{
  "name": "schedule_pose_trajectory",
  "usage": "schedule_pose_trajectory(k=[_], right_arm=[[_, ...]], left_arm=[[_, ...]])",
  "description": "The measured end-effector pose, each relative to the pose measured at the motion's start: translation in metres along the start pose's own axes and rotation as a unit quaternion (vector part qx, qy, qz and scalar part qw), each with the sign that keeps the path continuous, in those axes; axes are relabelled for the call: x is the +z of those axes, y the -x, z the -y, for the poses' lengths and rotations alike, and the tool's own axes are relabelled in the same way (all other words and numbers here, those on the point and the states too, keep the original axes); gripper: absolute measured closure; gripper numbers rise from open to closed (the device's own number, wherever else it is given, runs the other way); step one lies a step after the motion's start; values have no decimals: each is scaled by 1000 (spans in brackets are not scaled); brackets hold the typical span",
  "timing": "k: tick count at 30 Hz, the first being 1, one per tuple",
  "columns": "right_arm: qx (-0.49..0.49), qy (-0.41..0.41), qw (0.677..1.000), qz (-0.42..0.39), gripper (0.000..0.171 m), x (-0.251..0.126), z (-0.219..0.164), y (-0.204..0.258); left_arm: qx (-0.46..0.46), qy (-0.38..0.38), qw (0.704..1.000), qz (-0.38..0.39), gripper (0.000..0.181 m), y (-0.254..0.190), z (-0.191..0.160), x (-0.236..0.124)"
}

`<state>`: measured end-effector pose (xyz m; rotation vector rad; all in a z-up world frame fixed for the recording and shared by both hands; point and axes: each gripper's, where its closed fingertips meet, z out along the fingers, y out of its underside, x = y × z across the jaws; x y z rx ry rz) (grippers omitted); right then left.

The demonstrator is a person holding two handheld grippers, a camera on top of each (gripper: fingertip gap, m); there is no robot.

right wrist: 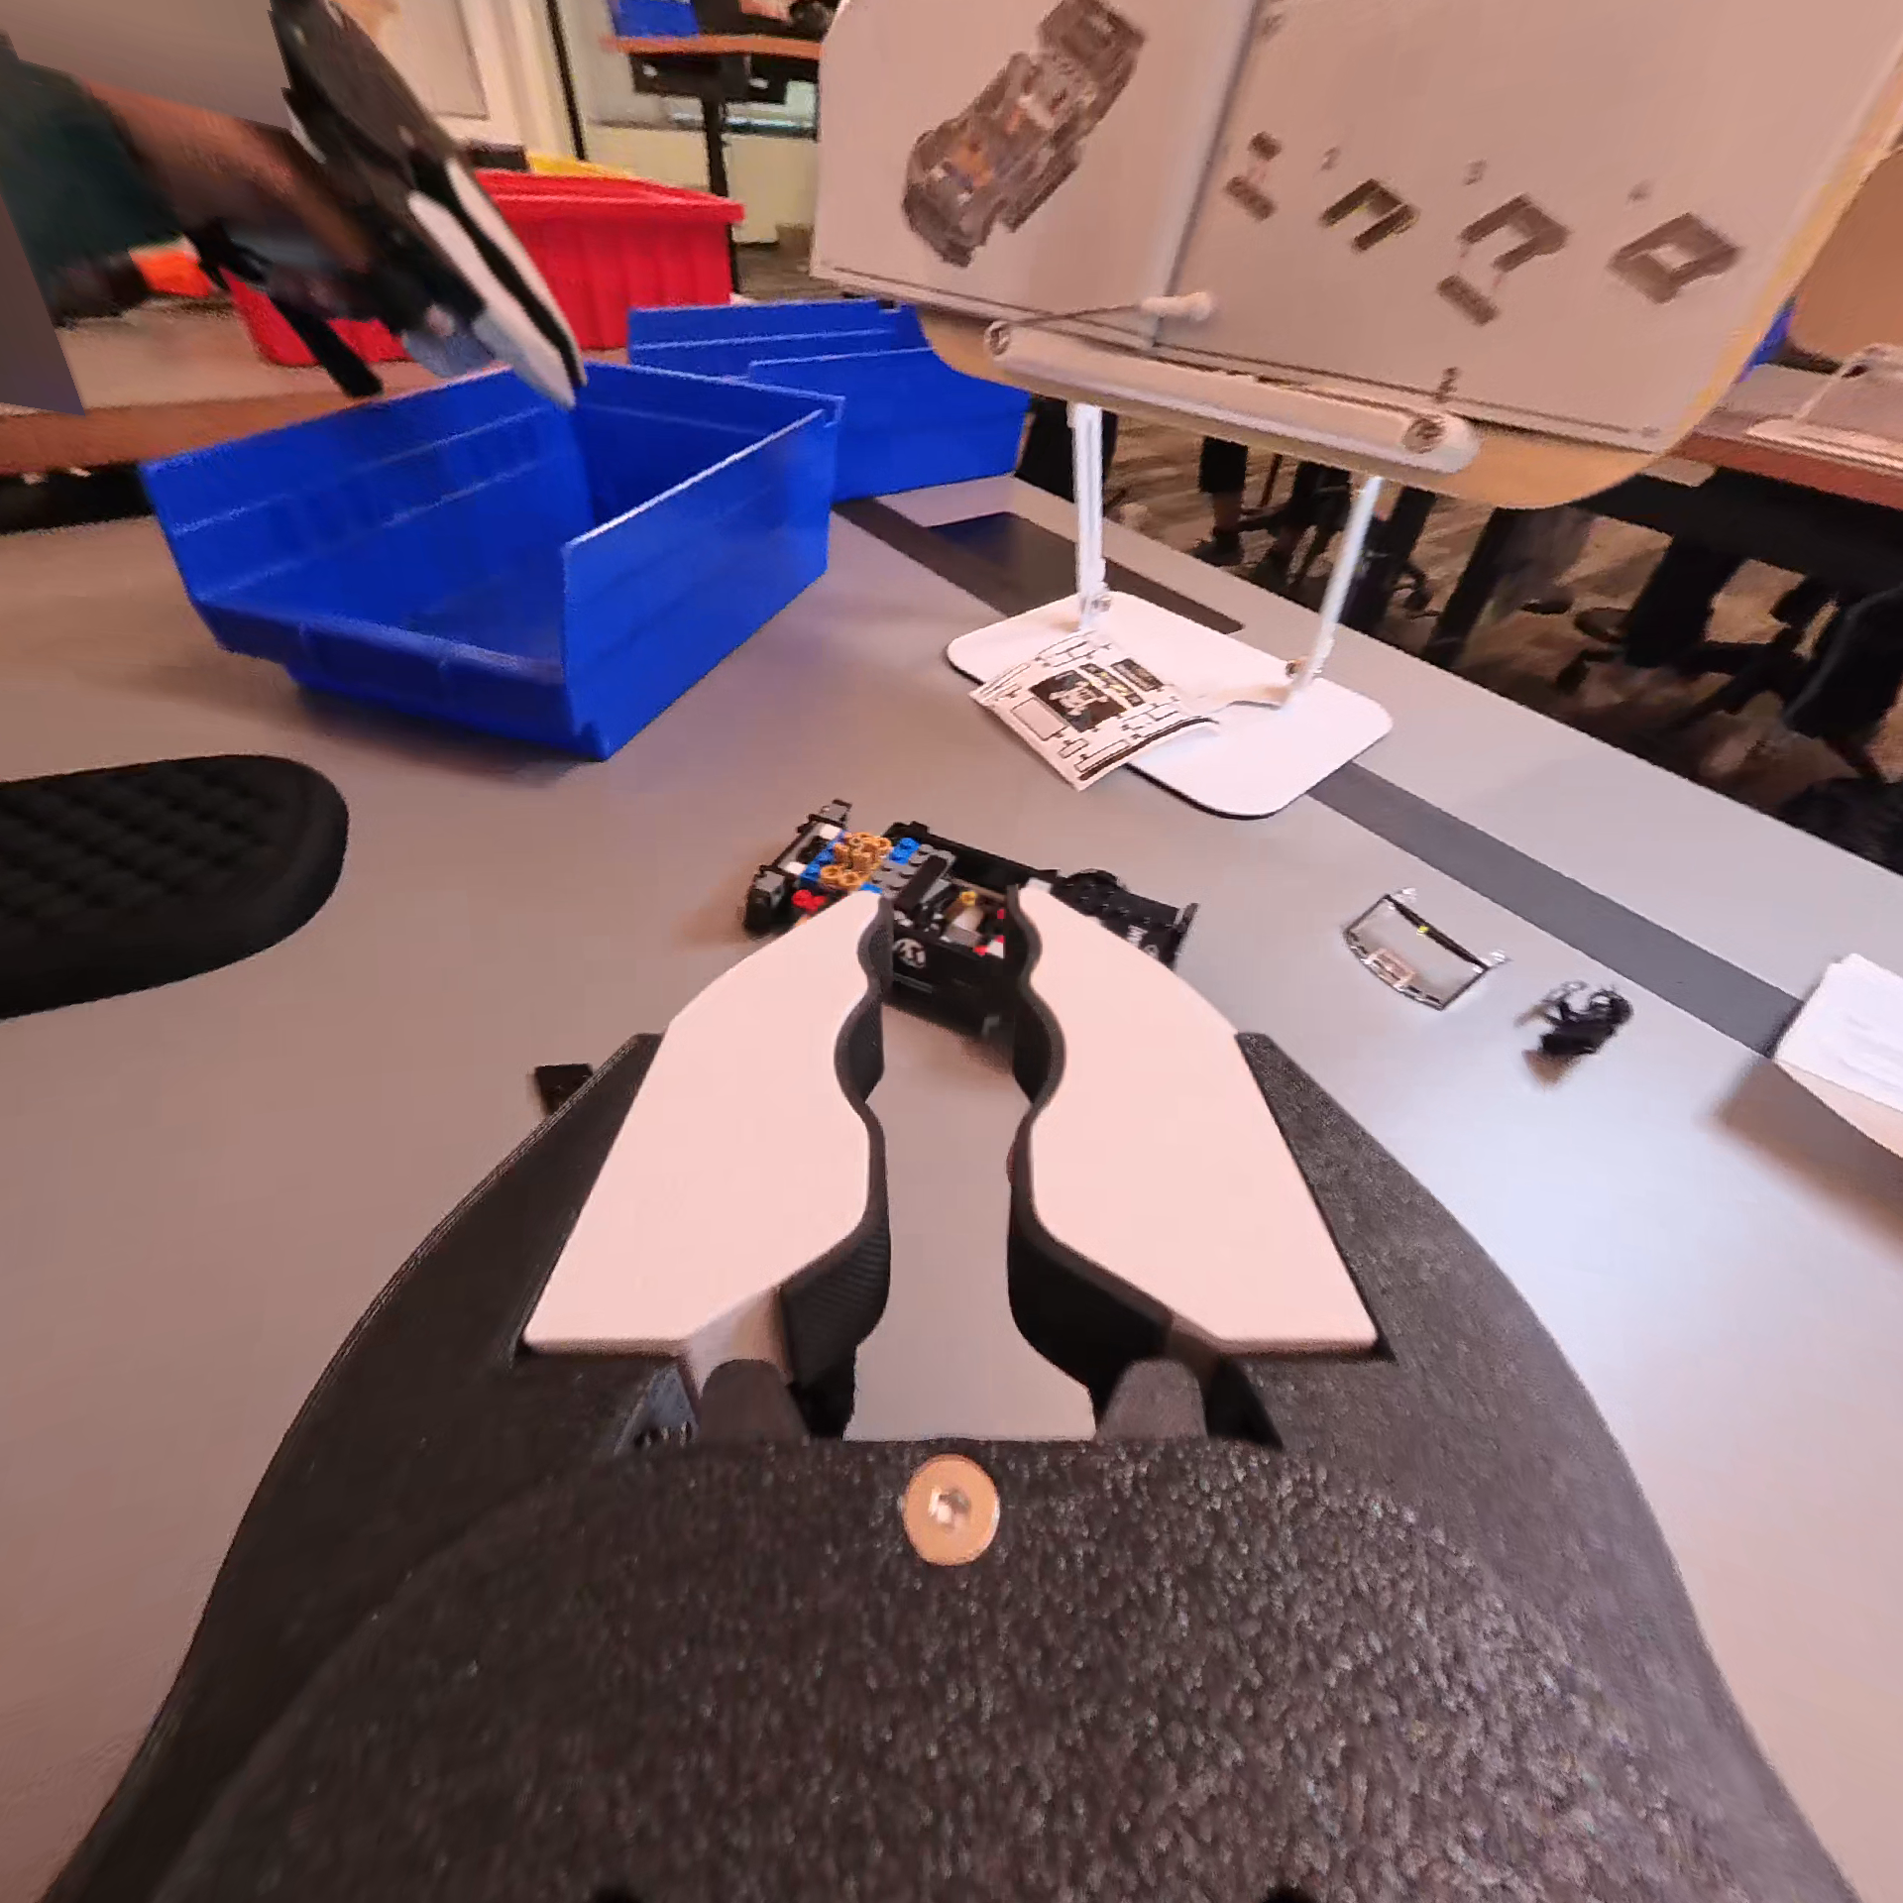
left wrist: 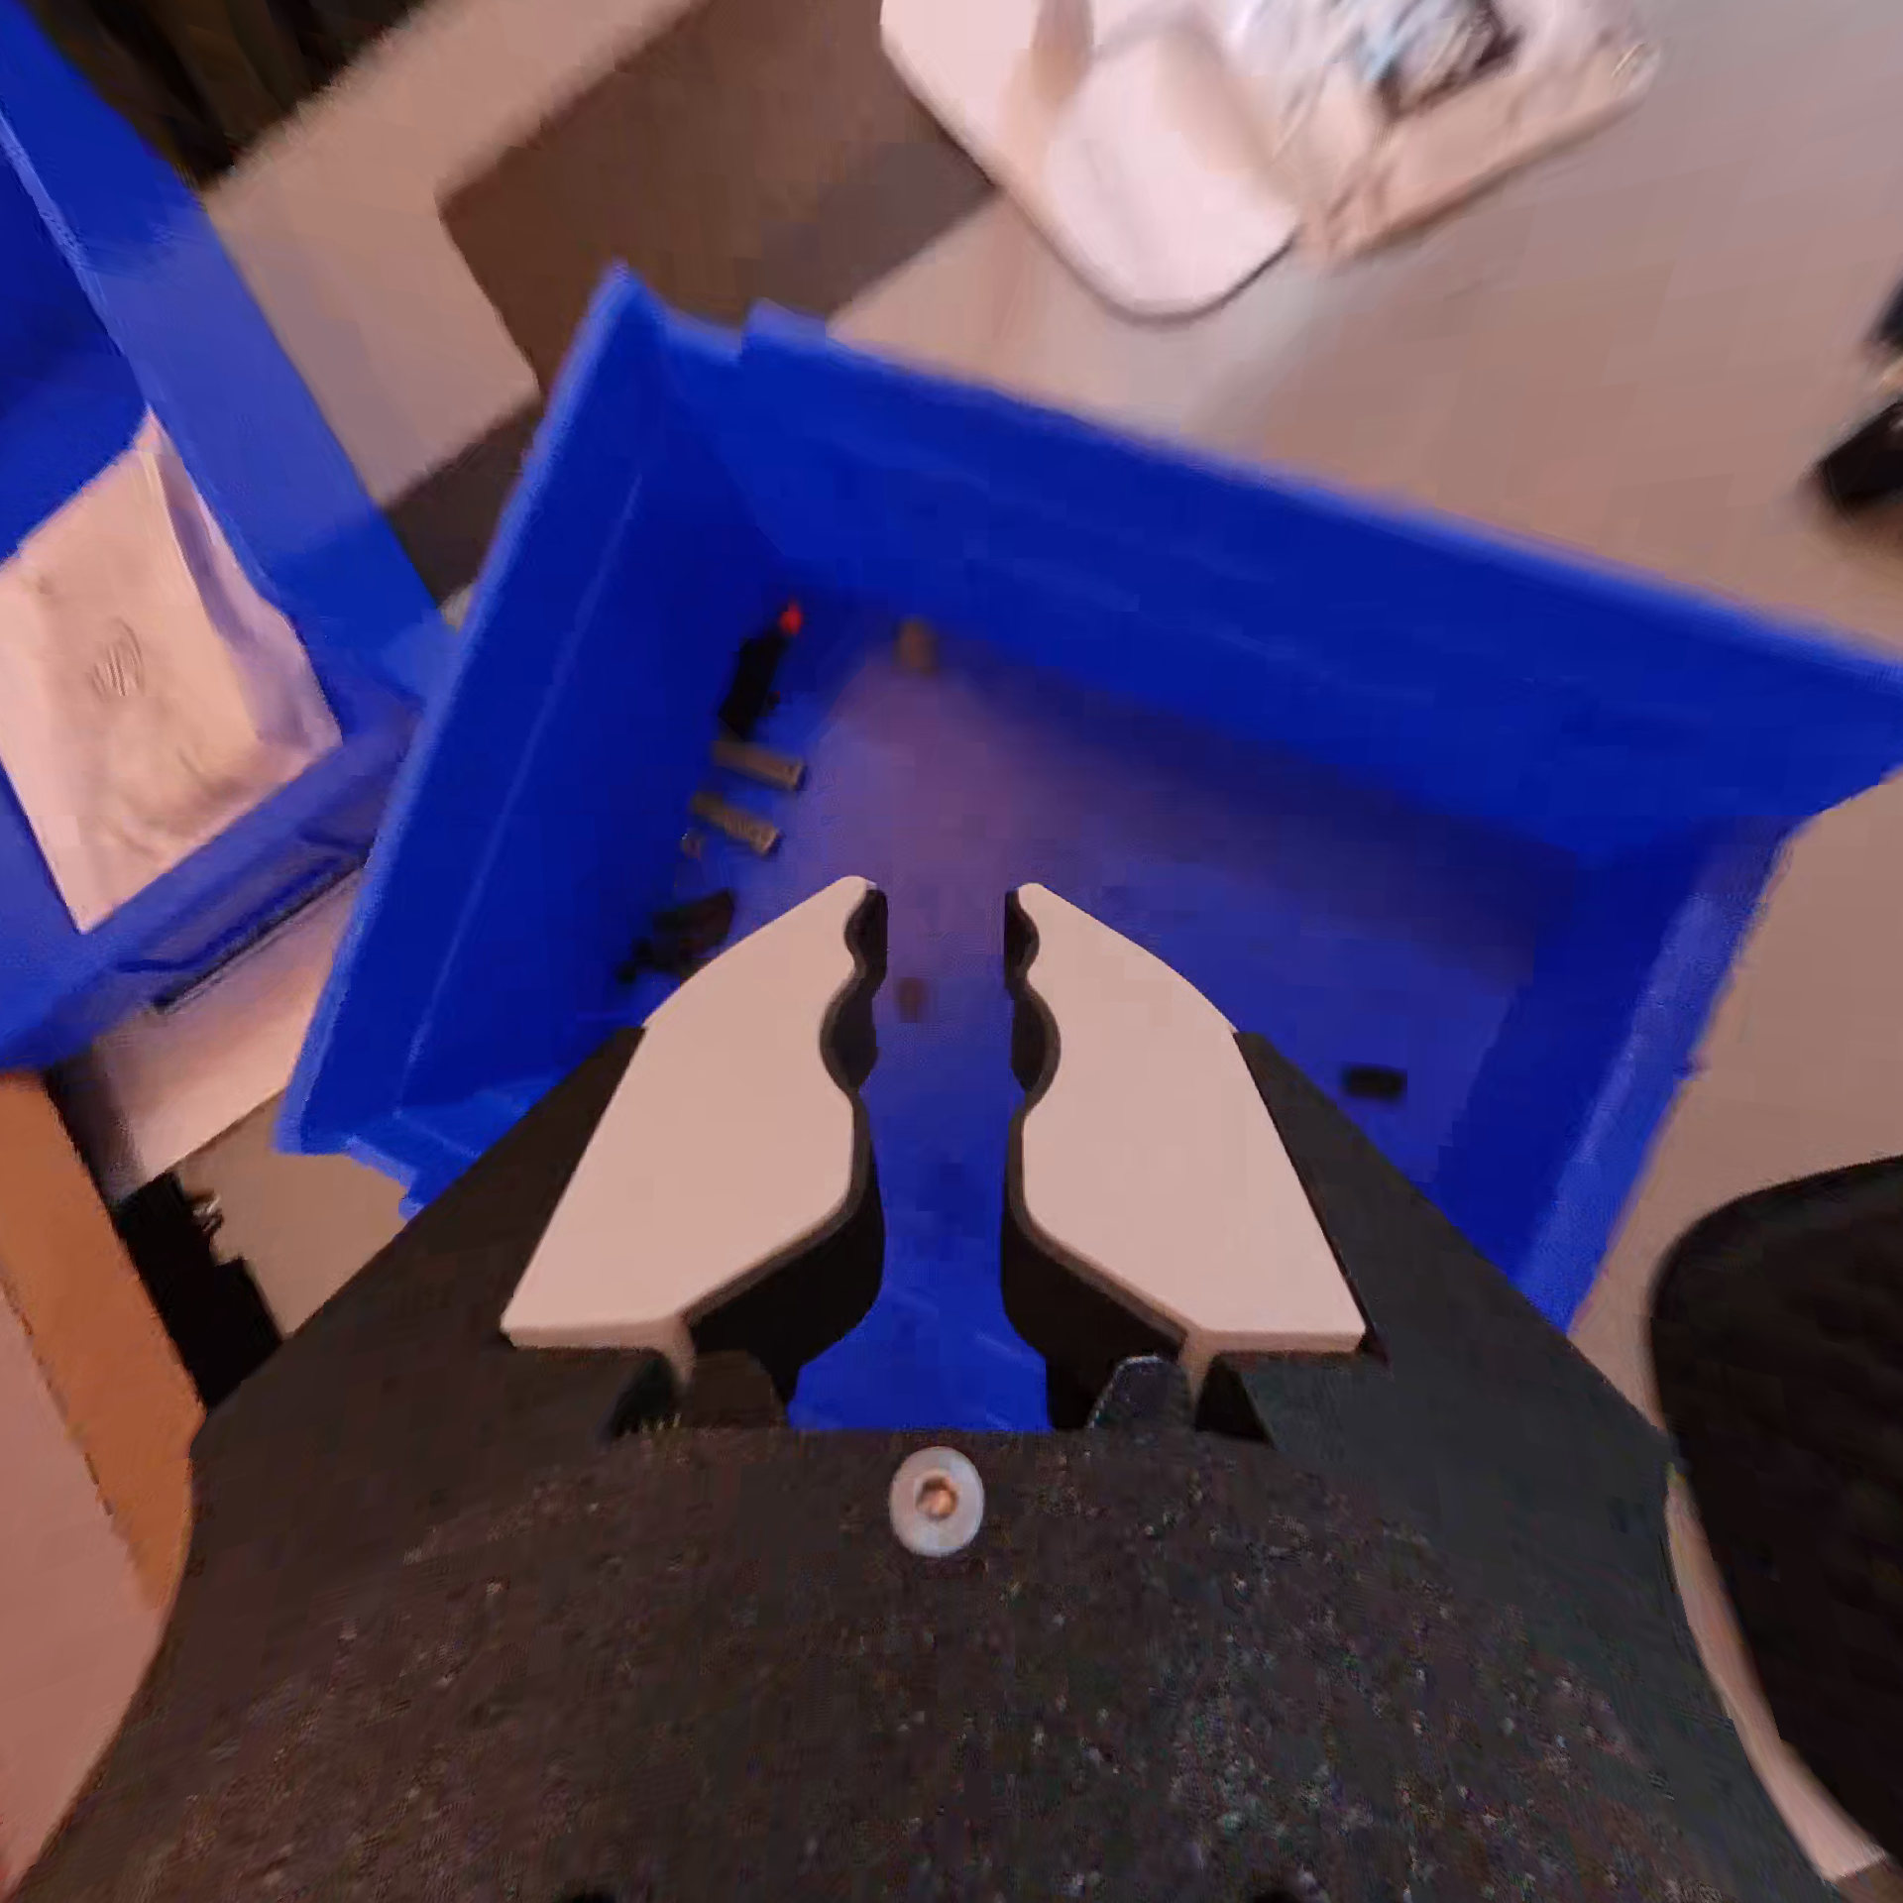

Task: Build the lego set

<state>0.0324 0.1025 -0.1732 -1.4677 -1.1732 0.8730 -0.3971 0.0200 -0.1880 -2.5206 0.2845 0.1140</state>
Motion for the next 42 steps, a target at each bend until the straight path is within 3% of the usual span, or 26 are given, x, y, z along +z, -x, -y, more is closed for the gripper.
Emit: schedule_pose_trajectory(k=[5,10,19,26,29,35,39,42], right_arm=[[9,-2,1000,-25,151,-6,-6,-11],[17,1,999,-31,152,-3,-10,-17],[13,15,999,-31,152,0,-18,-17],[18,17,999,-36,152,0,-22,-21],[15,21,999,-37,152,1,-23,-21],[9,20,999,-37,152,0,-21,-20],[6,14,999,-36,153,-3,-18,-19],[6,7,1000,-26,153,-4,-15,-14]], left_arm=[[55,174,982,-55,159,11,-56,40],[96,277,953,-78,156,9,-87,60],[107,364,920,-100,154,18,-98,76],[83,355,925,-113,163,19,-93,80],[106,356,924,-93,178,23,-93,82],[115,325,935,-80,179,21,-88,76],[113,220,964,-96,179,-1,-48,46],[117,93,978,-146,179,-51,1,8]])
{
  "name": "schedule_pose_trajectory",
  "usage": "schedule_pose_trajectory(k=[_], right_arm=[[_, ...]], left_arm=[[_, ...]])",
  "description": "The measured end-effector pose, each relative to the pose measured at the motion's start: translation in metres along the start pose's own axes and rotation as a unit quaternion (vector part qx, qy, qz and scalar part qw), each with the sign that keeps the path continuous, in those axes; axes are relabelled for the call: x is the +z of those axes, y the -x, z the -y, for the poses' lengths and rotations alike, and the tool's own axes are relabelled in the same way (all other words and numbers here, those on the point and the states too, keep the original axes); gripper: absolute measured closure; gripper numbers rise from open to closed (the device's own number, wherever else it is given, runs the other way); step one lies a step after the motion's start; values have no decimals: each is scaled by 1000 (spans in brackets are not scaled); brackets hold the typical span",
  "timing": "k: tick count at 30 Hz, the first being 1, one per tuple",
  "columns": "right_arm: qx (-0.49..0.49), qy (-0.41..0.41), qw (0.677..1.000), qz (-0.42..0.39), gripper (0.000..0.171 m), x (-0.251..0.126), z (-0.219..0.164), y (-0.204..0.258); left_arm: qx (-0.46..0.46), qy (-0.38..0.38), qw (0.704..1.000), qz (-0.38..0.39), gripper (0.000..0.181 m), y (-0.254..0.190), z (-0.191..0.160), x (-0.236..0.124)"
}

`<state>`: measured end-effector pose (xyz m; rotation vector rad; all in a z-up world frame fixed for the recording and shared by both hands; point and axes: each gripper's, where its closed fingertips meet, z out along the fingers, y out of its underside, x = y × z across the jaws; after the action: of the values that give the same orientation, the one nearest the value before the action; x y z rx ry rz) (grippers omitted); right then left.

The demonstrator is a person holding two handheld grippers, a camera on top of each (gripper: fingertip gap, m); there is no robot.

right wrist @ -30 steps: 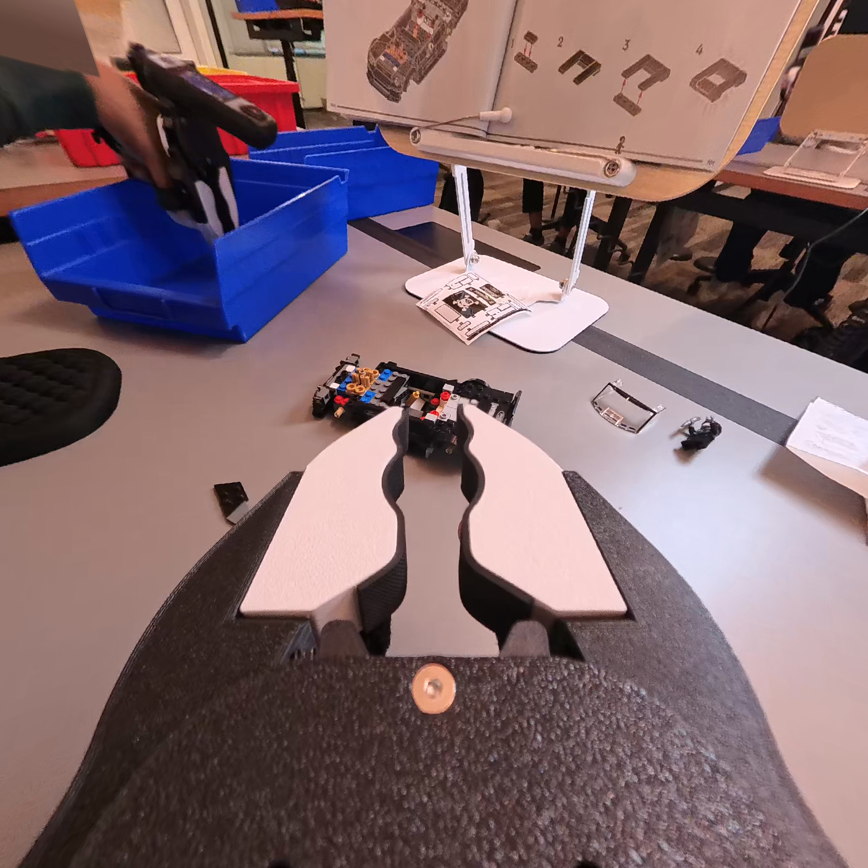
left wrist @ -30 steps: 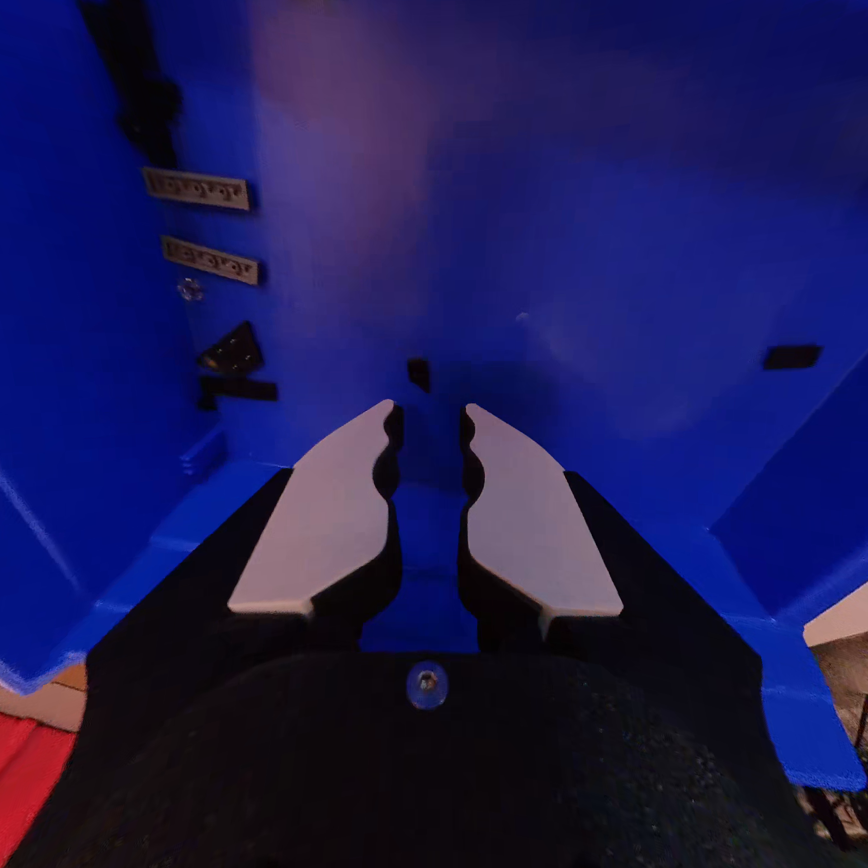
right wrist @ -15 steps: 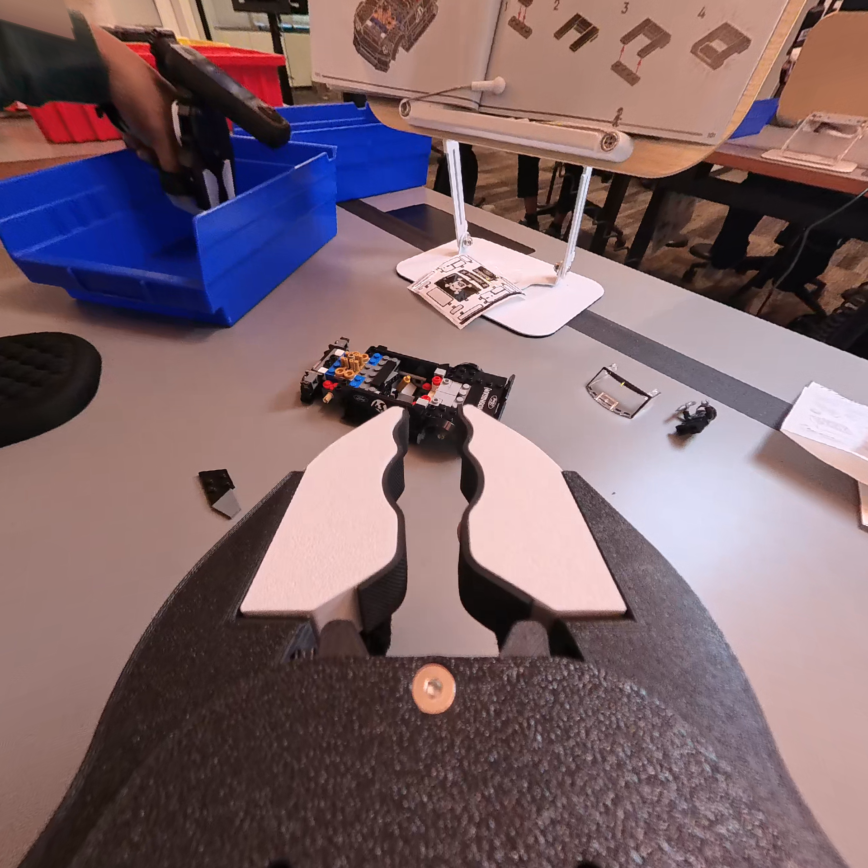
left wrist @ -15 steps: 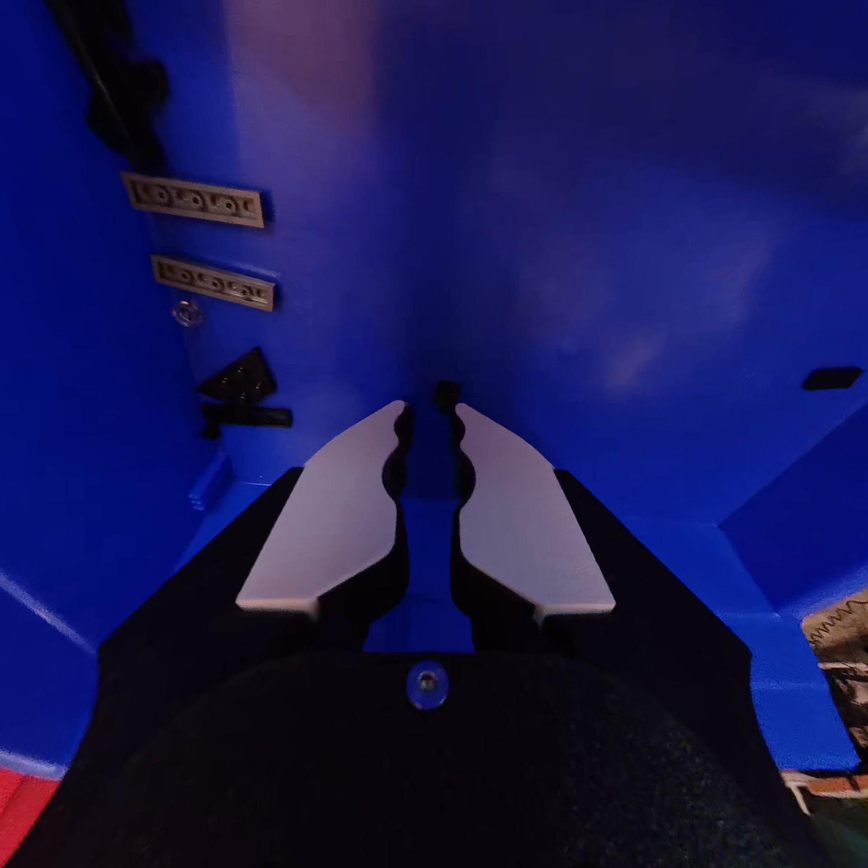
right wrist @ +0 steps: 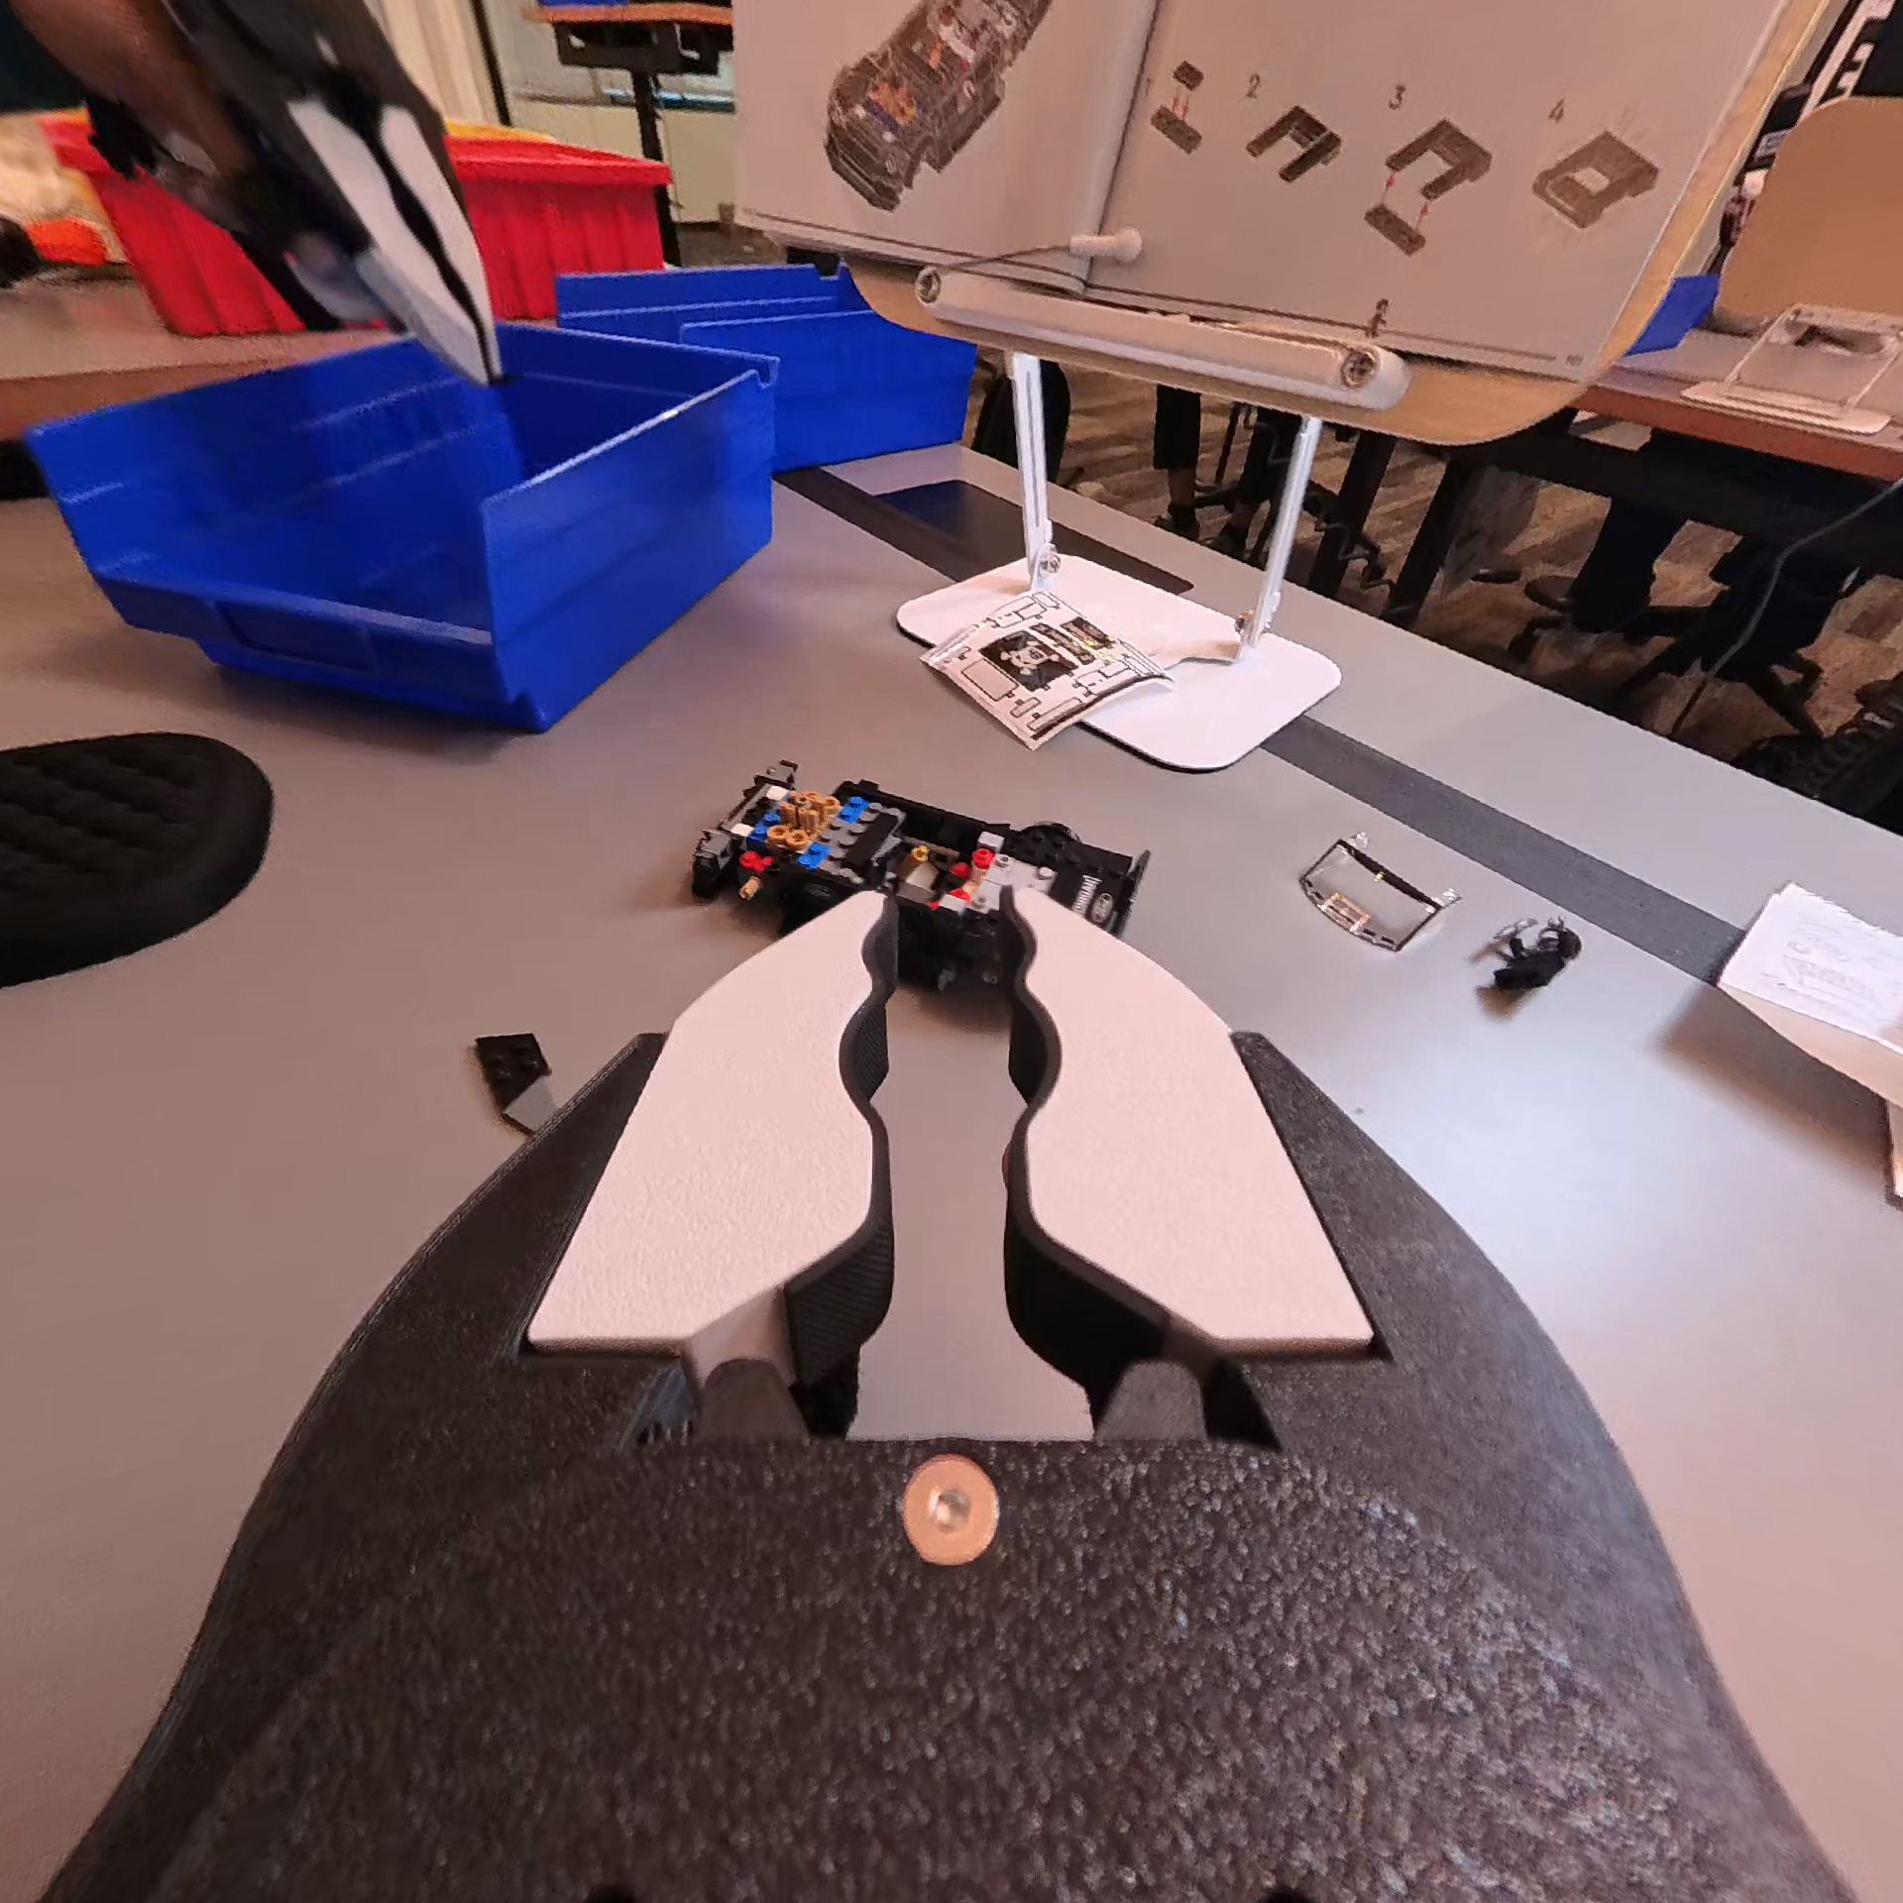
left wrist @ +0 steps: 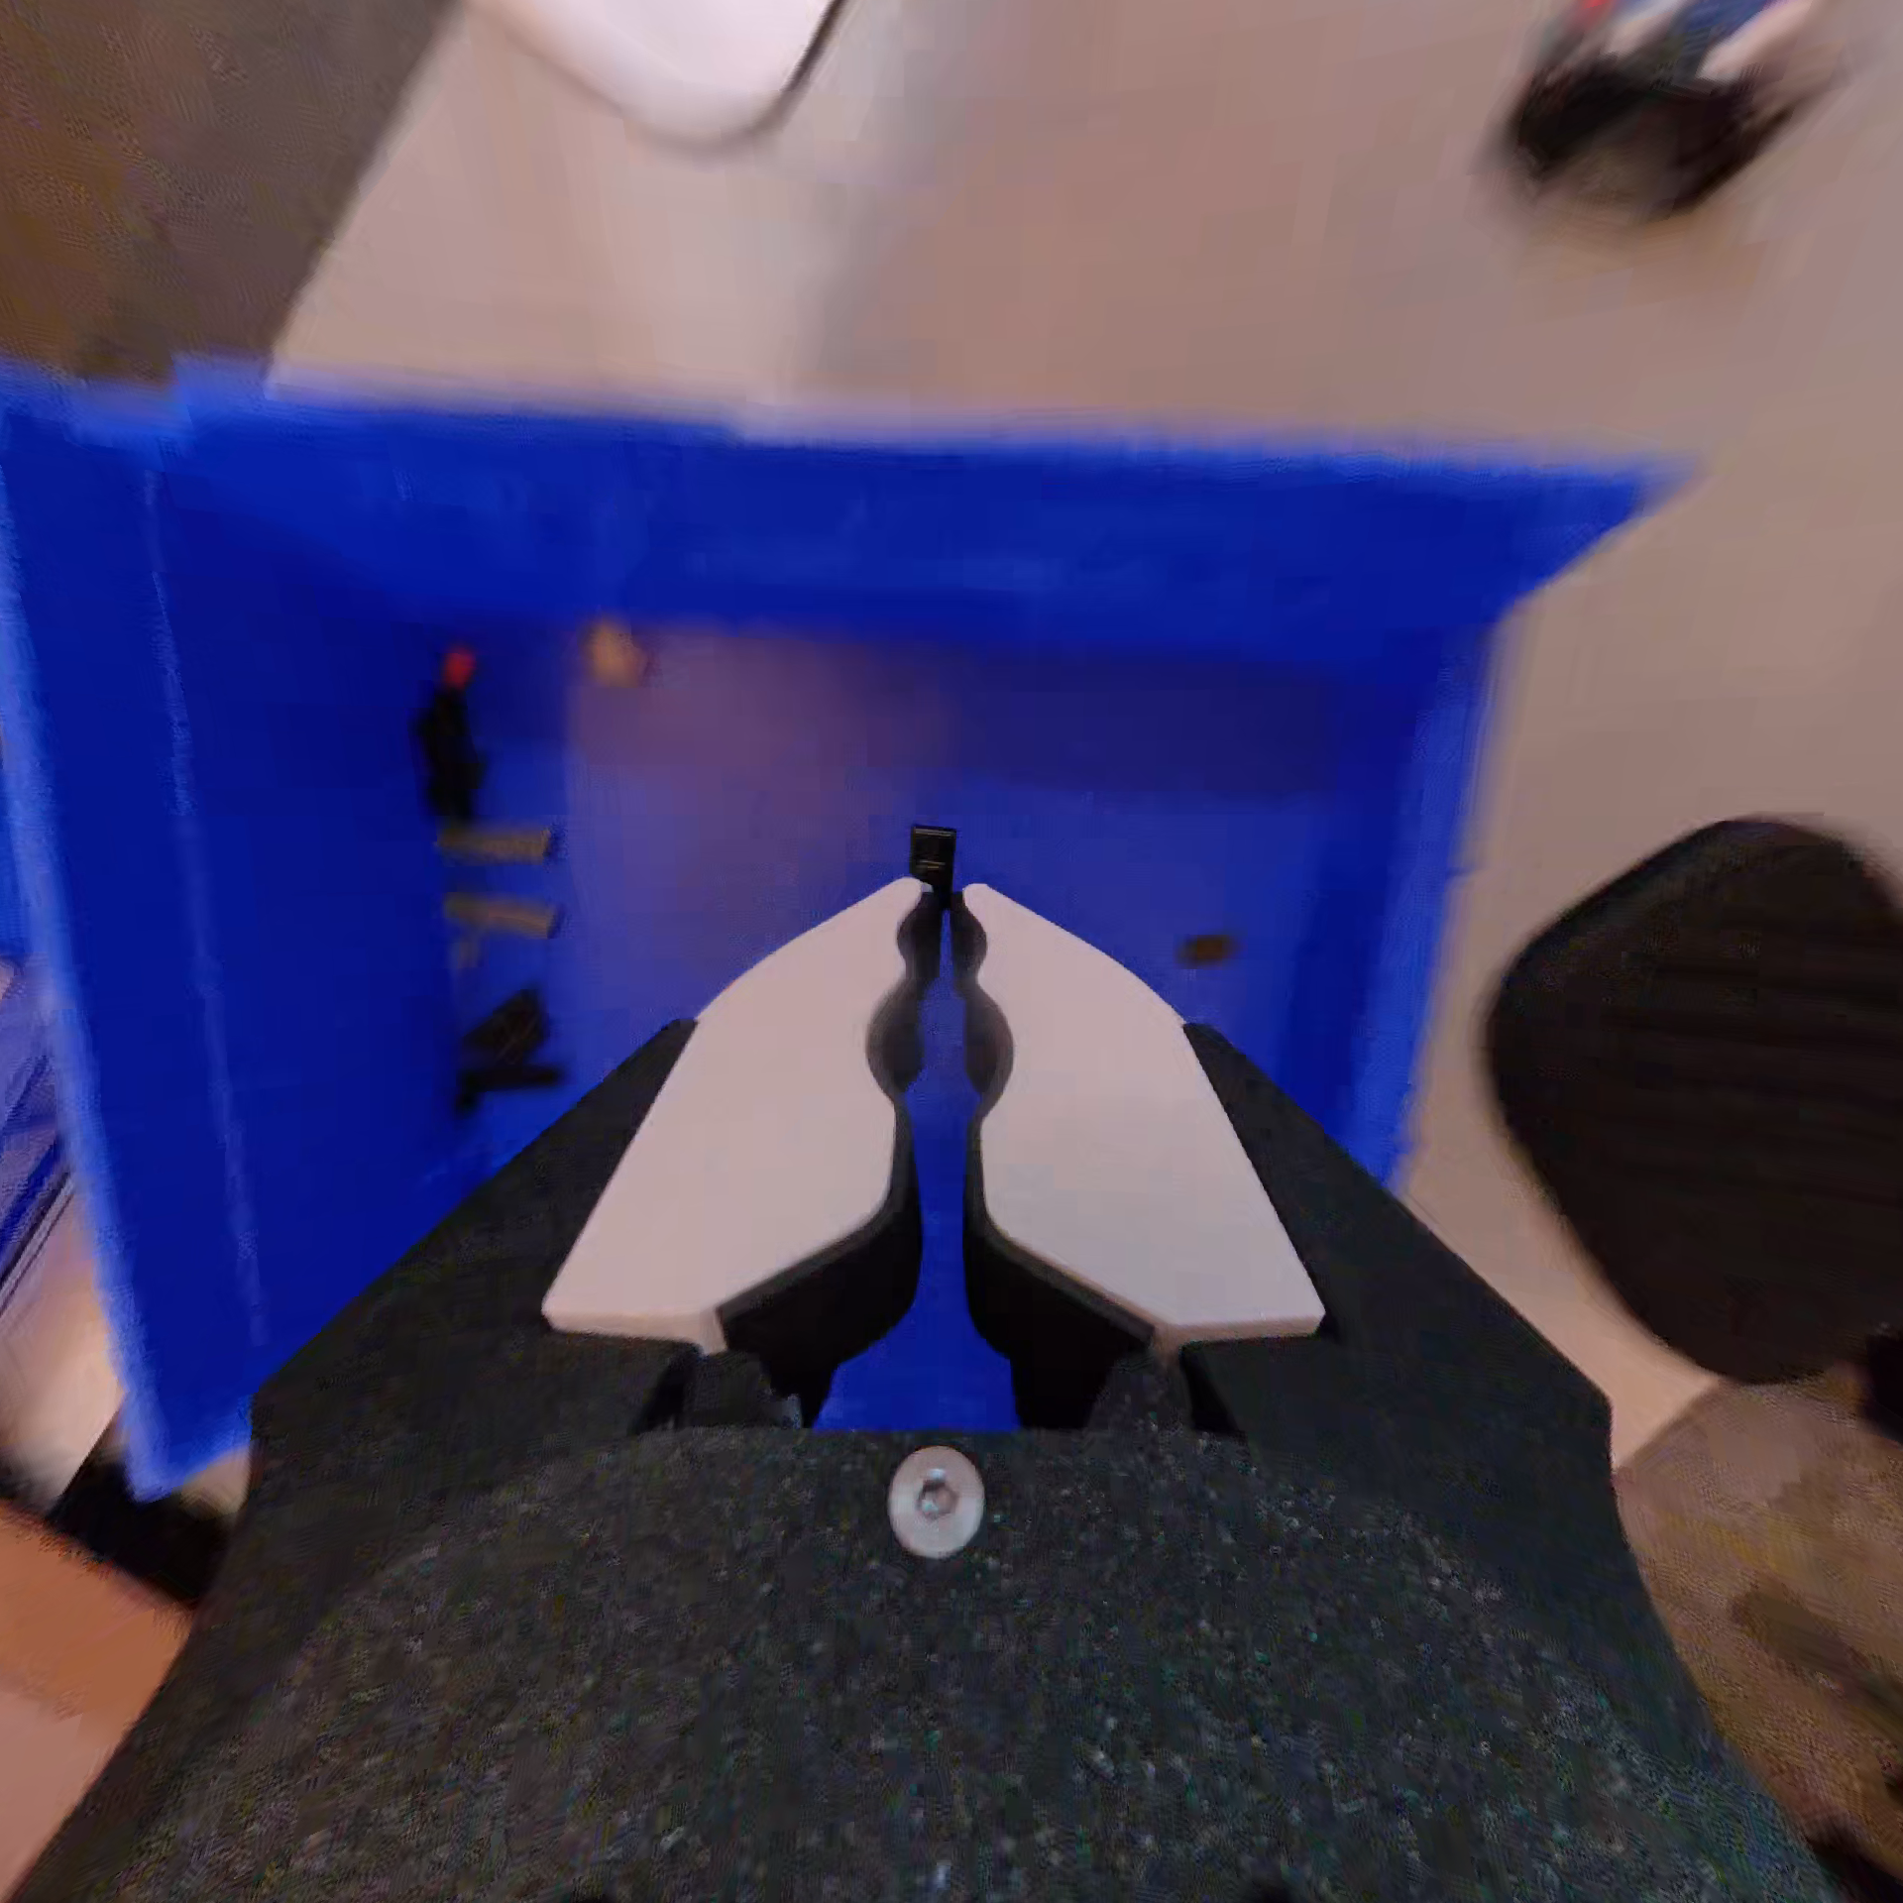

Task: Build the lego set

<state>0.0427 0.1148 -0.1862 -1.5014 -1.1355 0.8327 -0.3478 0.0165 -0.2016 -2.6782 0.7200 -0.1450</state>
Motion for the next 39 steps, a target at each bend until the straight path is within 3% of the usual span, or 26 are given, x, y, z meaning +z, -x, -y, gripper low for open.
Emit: schedule_pose_trajectory(k=[3,8,13,15,20,30,32,35,39], right_arm=[[3,-7,1000,26,153,3,2,14],[-42,-27,994,95,152,7,11,60],[-128,-47,975,177,147,-4,18,110],[-145,-52,970,189,147,-7,19,116],[-174,-21,959,225,147,-9,5,129],[-177,16,961,213,159,3,-12,125],[-168,28,963,207,168,5,-17,119],[-135,107,959,226,167,10,-43,110],[-144,191,948,210,168,24,-71,95]], left_arm=[[32,-153,984,-84,179,-81,63,-29],[41,-324,901,-285,180,-225,130,-37],[-40,-357,770,-528,180,-305,154,-9],[-65,-325,744,-580,180,-319,154,9],[-104,-248,737,-621,180,-332,146,41],[-143,-228,726,-633,180,-329,146,59],[-139,-232,741,-615,177,-322,145,61],[-111,-267,798,-529,170,-300,146,65],[-83,-278,841,-456,171,-288,141,70]])
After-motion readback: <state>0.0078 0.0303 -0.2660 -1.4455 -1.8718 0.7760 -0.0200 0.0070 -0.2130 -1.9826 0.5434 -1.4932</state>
